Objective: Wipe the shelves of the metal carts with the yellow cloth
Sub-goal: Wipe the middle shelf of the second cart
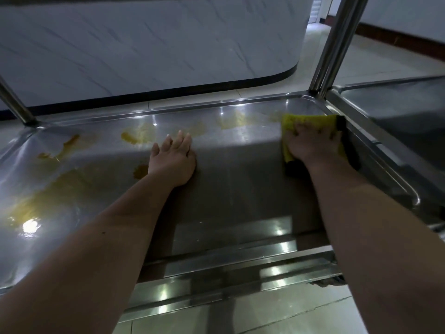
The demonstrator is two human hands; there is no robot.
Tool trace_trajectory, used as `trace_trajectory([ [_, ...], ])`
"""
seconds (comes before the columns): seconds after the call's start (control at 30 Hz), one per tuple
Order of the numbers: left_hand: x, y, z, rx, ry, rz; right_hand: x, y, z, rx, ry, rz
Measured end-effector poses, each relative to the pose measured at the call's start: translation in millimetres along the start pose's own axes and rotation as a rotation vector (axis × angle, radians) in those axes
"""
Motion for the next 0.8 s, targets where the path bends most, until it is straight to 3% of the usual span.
trace_trajectory([
  [0.2, 2, 1, -2, 0.002, 0.012, 0.008, 165, -36, -71, 0.04, 0.473, -0.072],
  [0.33, 3, 1, -5, 0.004, 0.015, -0.018, 145, -28, -60, 0.05, 0.585, -0.099],
  [0.4, 3, 1, -4, -0.004, 0.001, -0.021, 94, -16, -31, -0.016, 0.54, -0.013],
  [0.47, 1, -1, -2, -0.014, -0.008, -0.013, 34, -7, -3, -0.049, 0.358, 0.046],
  [0.57, -1, -2, -1, -0.018, -0.004, -0.006, -13, -4, 10, 0.053, 0.179, 0.029],
  [0.67, -2, -1, -4, -0.031, -0.006, 0.004, 4, -3, -2, 0.011, 0.175, 0.031],
  [0.8, -3, 2, -7, -0.016, -0.001, -0.001, 85, -20, -39, 0.016, 0.312, 0.005],
])
Point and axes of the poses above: each hand's wrist, its own z-axis towards the middle knuckle, its own y-axis out of the back of the hand, x = y × z, the point moved 3 cm from there along z, towards the middle knuckle, and after that the axes turned 7 degrees about x, right-handed, at the moved point
